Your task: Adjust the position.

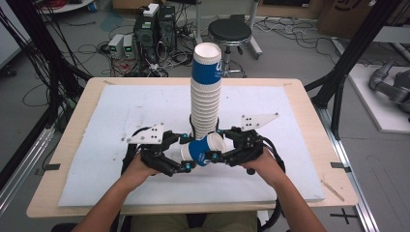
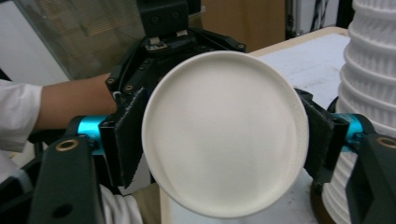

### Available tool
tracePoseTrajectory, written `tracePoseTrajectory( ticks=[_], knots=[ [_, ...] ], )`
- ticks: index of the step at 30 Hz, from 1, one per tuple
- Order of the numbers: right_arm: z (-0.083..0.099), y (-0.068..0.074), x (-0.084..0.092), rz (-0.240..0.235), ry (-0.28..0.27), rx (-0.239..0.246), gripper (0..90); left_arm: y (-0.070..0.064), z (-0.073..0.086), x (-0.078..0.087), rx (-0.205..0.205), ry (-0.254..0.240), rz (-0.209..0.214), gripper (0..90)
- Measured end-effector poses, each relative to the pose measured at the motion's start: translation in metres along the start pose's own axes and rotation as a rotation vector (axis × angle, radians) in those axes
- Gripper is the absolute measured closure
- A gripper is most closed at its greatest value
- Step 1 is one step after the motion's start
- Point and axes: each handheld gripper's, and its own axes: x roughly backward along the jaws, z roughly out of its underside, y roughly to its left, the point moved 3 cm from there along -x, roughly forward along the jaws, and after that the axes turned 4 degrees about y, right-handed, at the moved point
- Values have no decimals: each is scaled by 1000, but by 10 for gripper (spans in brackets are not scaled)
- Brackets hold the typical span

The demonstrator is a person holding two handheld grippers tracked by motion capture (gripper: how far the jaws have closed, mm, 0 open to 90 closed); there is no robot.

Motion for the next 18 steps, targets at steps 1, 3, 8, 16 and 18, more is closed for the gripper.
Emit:
tracePoseTrajectory(
  ticks=[1, 3, 8, 16, 18],
  knots=[
    [-1, 0, 0, 14, 3, 2, 219, 0, 0, 1, 0, 4, -3, 240],
    [-4, 0, 2, 39, 11, 6, 195, 0, -1, 4, -2, 10, -9, 240],
    [-16, 3, 11, 93, 51, 86, 195, 1, -4, 10, 1, 52, -30, 240],
    [-35, 7, 17, 152, 208, 203, 195, 1, -6, 12, 2, 141, -57, 239],
    [-38, 8, 14, 168, 270, 245, 195, 0, -7, 12, 3, 172, -60, 239]
  ],
)
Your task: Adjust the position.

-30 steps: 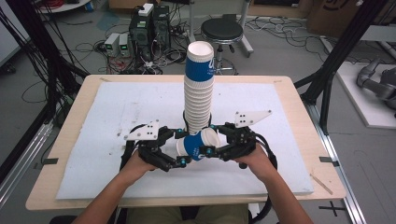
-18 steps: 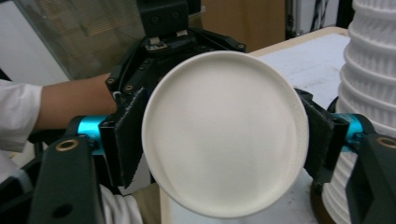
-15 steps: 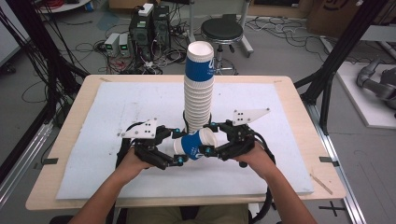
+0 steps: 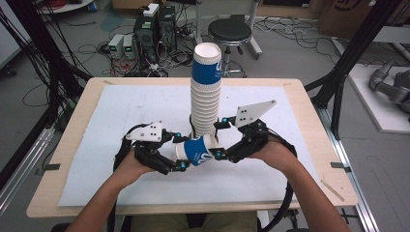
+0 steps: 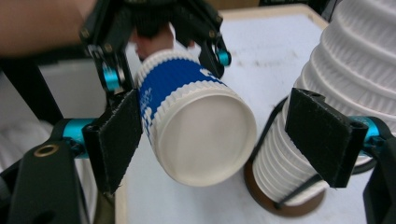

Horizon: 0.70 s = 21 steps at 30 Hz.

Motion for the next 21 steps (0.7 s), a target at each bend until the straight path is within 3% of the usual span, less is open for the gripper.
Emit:
tracePoseTrajectory(
  ticks=[5, 8, 21],
  knots=[
    [-6, 3, -7, -20, 97, 69, 195, -3, -1, -2, -10, 53, 10, 238],
    [-8, 6, -14, -30, 147, 100, 195, -4, -2, -3, -16, 59, 15, 238],
    [-6, 10, -32, -98, 255, 138, 195, -8, -1, -7, -58, 111, 32, 238]
  ],
)
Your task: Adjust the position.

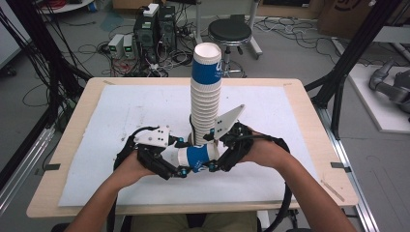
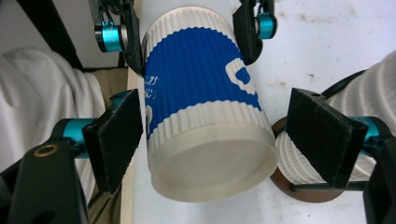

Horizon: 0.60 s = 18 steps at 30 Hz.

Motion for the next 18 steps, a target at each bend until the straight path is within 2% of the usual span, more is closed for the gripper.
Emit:
tracePoseTrajectory(
  ticks=[7, 9, 10, 14, 18],
  knots=[
    [-1, 3, -12, -42, 63, 23, 213, -3, -2, -2, -20, 8, 11, 238],
    [-1, 5, -13, -78, 69, 26, 275, -4, -2, -2, -22, 9, 19, 238],
    [-1, 5, -14, -84, 65, 36, 277, -4, -2, -2, -20, 10, 19, 239],
    [-1, 6, -13, -89, 65, 23, 286, -5, -2, -1, -24, -3, 22, 242],
    [-1, 6, -9, -66, 39, 27, 281, -3, -2, 0, -11, -86, 17, 204]
  ],
)
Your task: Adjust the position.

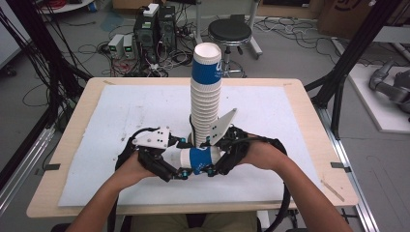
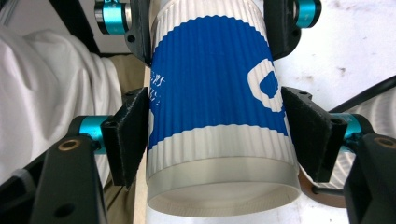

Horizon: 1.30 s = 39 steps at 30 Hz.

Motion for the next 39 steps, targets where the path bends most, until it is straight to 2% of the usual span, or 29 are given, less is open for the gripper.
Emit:
tracePoseTrajectory(
  ticks=[3, 8, 11, 17, 20, 23, 27, 29, 36, 39],
  knots=[
    [2, 0, 4, 9, -26, -7, 281, 2, 2, 2, -6, -56, -15, 158],
    [14, 1, 6, 29, -126, -48, 279, 5, 3, 7, 25, -146, 5, 148],
    [24, 0, 6, 46, -212, -81, 279, 7, 6, 8, 36, -159, 5, 126],
    [40, 5, 2, 51, -377, -146, 279, 10, 8, 8, 58, -201, 18, 126],
    [47, 8, -2, 48, -471, -182, 279, 9, 9, 8, 69, -230, 34, 126],
    [51, 10, -7, 28, -537, -204, 279, 8, 8, 6, 75, -238, 42, 126],
    [51, 12, -13, 15, -580, -210, 279, 7, 8, 2, 80, -238, 61, 126],
    [50, 12, -16, 12, -584, -210, 279, 6, 8, 1, 72, -235, 59, 125],
    [51, 13, -21, 6, -586, -218, 278, 7, 9, 1, 82, -227, 59, 128],
    [51, 13, -21, 3, -585, -214, 279, 8, 10, 3, 75, -223, 60, 171]
  ],
)
